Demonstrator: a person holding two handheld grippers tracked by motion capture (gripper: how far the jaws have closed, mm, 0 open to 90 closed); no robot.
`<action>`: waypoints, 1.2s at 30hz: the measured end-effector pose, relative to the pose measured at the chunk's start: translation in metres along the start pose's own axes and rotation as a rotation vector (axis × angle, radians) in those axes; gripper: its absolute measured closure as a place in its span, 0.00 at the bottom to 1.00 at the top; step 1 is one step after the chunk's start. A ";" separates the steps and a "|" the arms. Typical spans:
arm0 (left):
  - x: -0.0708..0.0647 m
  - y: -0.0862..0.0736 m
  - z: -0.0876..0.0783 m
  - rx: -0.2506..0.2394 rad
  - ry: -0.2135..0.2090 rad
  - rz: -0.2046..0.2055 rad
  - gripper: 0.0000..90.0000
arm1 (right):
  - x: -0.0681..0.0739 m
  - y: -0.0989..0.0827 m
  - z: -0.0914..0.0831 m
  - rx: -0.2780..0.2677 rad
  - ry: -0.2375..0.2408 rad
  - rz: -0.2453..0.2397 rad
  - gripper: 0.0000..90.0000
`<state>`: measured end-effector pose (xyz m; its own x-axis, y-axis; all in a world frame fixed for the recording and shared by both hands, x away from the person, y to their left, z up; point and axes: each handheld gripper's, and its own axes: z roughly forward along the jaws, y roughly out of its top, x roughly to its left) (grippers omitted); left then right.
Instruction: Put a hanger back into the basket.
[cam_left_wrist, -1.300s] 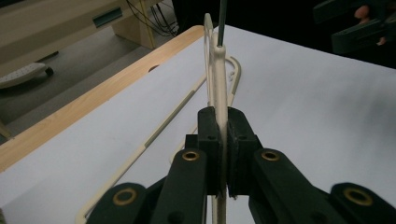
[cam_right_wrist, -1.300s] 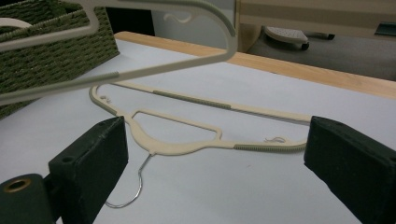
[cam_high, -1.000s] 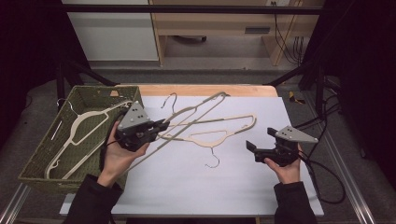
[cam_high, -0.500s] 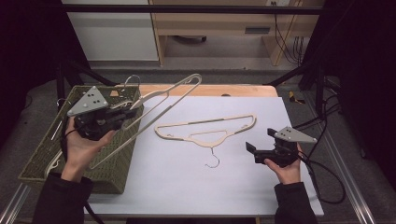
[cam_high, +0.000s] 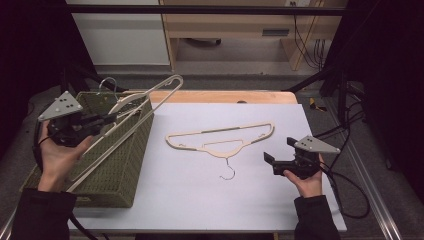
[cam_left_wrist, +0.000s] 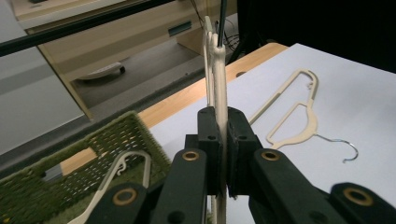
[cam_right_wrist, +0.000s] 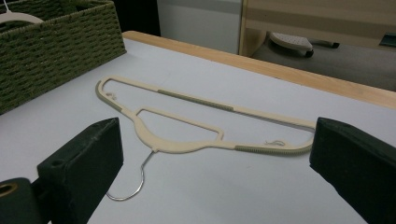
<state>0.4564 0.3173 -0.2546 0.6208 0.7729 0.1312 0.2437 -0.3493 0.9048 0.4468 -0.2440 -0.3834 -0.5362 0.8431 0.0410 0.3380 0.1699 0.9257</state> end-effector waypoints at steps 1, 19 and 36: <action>0.004 -0.002 -0.002 0.002 0.003 0.000 0.95 | 0.000 0.000 0.000 0.000 0.000 0.000 0.04; 0.061 -0.048 -0.017 0.029 0.085 -0.074 0.95 | 0.001 -0.001 0.003 0.013 -0.002 -0.009 0.04; 0.081 -0.080 -0.009 0.108 0.094 -0.118 0.95 | 0.001 -0.001 0.004 0.017 -0.003 -0.008 0.04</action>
<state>0.4808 0.4128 -0.3128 0.5117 0.8564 0.0688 0.3922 -0.3042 0.8681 0.4485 -0.2413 -0.3859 -0.5363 0.8434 0.0325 0.3471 0.1853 0.9193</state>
